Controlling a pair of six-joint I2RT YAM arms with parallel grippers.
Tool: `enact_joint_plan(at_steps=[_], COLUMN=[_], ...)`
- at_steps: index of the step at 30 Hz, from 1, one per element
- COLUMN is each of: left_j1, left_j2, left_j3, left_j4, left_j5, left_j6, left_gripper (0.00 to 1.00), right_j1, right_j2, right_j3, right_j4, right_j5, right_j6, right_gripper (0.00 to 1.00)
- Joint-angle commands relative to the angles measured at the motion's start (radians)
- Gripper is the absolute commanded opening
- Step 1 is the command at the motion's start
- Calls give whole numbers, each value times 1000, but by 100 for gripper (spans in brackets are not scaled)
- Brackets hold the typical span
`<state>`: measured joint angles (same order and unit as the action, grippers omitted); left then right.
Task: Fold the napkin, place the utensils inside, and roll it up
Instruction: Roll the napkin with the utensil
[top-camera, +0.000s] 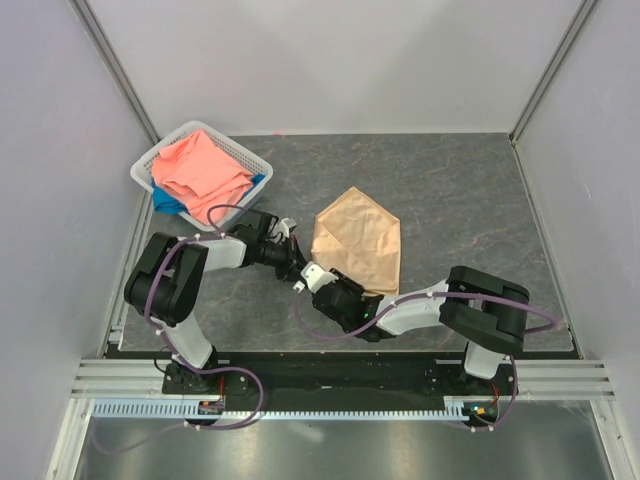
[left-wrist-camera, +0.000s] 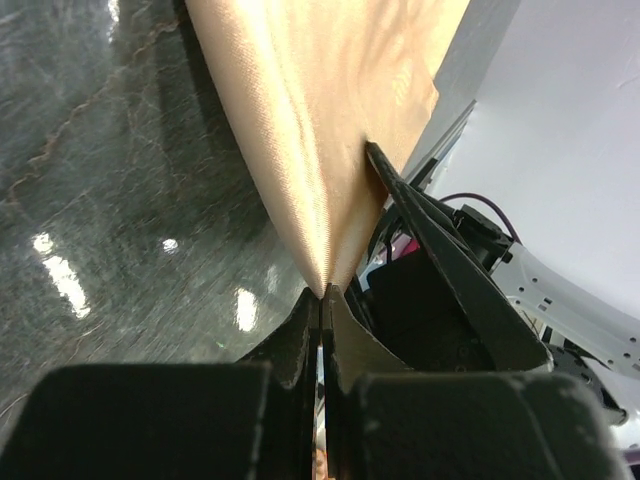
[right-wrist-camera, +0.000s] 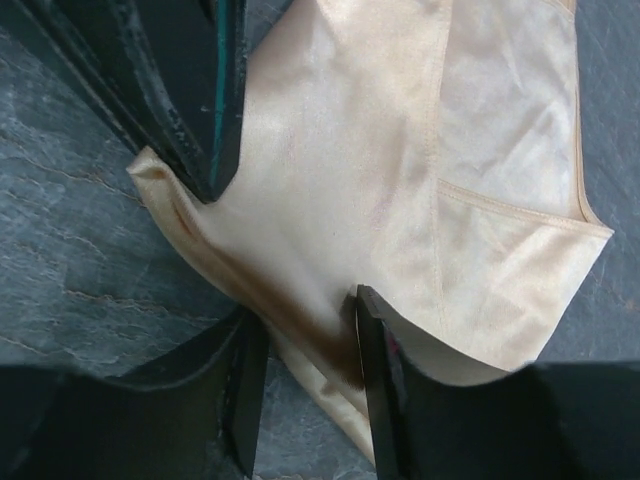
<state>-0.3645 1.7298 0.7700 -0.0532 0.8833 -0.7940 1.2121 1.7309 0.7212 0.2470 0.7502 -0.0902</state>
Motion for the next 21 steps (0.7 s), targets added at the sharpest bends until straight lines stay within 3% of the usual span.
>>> enact_joint_plan(at_steps=[1,5,8,14,21], left_j1=[7,18,38,67,67], left_j2=[20,-22,-59,-167,-297], left_j3=[40,23,-14,-78,-150], left_j4=[-10,-4,12,42,119], left_j5=[56,-12,-101,-228,-386], left_j6=[65,76,81,104,179], left_gripper=[6,52,66,77,80], right_j1=[-11,-28,-59,-132,-227], right_j2=[-19,-28,-31,-16,22], right_j3=[20,46,72,156,296], right_j4=[-8,-98,-158,-320,-489], right_j5=[-138,-244,-327,-534,-816], right_j6=[-58,-65,-48,-33,-5], right_gripper=[45,33,24,17,8])
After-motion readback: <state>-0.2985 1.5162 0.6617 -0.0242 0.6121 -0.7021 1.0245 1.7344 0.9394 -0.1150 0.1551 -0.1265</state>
